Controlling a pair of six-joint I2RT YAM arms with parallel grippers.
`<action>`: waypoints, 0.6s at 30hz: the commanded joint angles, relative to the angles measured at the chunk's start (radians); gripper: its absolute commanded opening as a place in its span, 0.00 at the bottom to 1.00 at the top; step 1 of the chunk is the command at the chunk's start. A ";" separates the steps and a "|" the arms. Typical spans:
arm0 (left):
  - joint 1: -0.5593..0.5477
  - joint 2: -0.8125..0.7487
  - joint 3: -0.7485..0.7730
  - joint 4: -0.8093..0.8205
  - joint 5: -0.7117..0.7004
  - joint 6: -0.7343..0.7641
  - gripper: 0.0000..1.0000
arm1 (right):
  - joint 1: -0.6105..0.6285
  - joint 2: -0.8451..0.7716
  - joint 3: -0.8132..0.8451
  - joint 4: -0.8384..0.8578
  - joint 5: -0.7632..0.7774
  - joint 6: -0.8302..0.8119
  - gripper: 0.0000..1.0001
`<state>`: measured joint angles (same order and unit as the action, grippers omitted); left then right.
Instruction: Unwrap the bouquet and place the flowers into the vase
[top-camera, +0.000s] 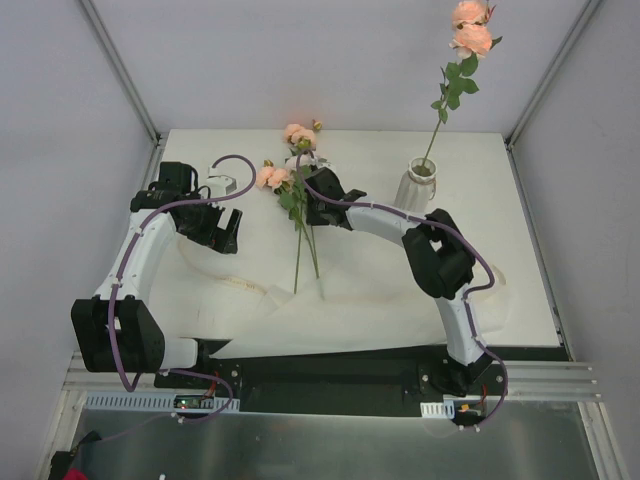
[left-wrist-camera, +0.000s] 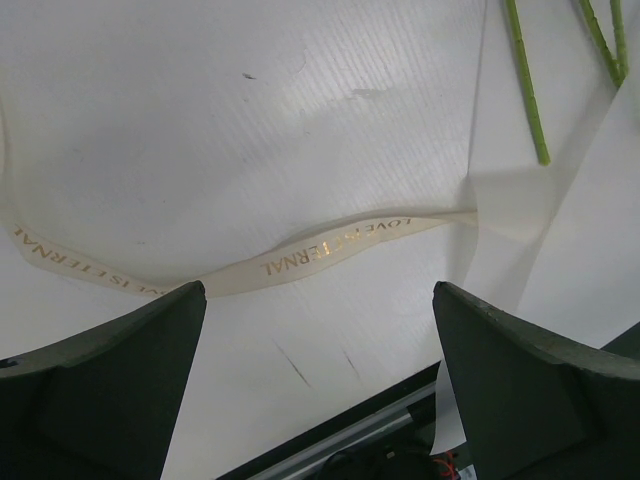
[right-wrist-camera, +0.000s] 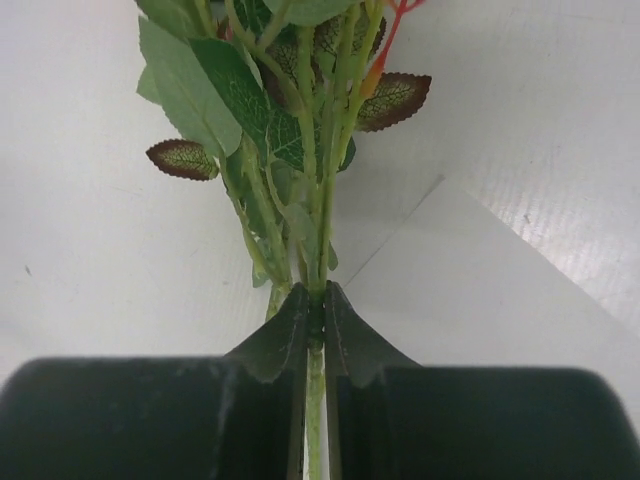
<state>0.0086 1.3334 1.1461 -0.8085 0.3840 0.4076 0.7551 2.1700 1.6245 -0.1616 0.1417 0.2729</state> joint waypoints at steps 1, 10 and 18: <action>0.008 -0.008 -0.003 -0.004 0.012 0.002 0.97 | 0.000 -0.143 -0.012 0.040 0.019 -0.023 0.06; 0.007 -0.020 -0.011 -0.004 0.004 0.013 0.97 | 0.010 -0.304 -0.072 0.126 0.042 -0.081 0.01; 0.010 -0.010 0.003 -0.003 0.013 0.004 0.97 | 0.015 -0.479 -0.051 0.374 0.090 -0.341 0.01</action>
<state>0.0086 1.3334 1.1454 -0.8082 0.3840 0.4080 0.7654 1.8252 1.5238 0.0029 0.1844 0.1150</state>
